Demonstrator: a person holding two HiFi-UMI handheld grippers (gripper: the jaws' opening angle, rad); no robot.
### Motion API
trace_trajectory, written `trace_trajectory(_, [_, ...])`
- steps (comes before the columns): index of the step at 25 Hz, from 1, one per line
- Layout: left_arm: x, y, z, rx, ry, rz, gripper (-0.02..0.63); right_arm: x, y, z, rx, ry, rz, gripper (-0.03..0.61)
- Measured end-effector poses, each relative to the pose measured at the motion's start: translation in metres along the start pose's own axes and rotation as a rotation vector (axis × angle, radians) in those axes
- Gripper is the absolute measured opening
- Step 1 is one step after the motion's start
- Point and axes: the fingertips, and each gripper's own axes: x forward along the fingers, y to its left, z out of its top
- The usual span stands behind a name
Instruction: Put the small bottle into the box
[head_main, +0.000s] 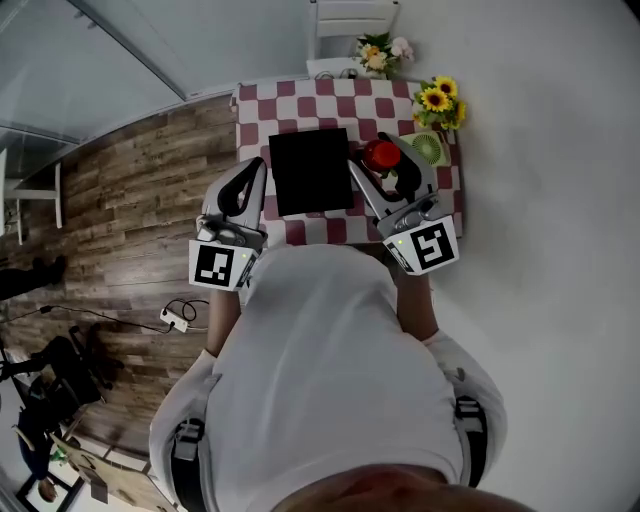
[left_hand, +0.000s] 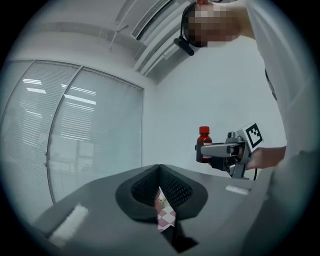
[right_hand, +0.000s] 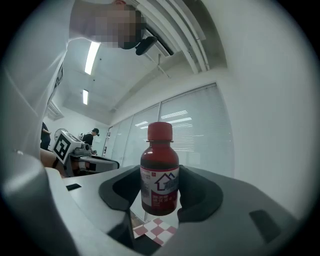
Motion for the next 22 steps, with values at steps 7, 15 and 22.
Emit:
trace_trajectory(7, [-0.02,0.018,-0.01,-0.033,0.022,-0.009,0.002,0.004,0.01,-0.01,0.015,0.043,-0.027,0.224])
trace_trajectory(15, [-0.037,0.025,-0.033,-0.107,0.007,-0.073,0.002,0.005,0.024,-0.021,0.0,0.112,-0.079,0.224])
trace_trajectory(22, [-0.035,0.03,-0.038,-0.113,-0.022,-0.082,0.002,0.002,0.021,-0.023,-0.042,0.138,-0.084,0.224])
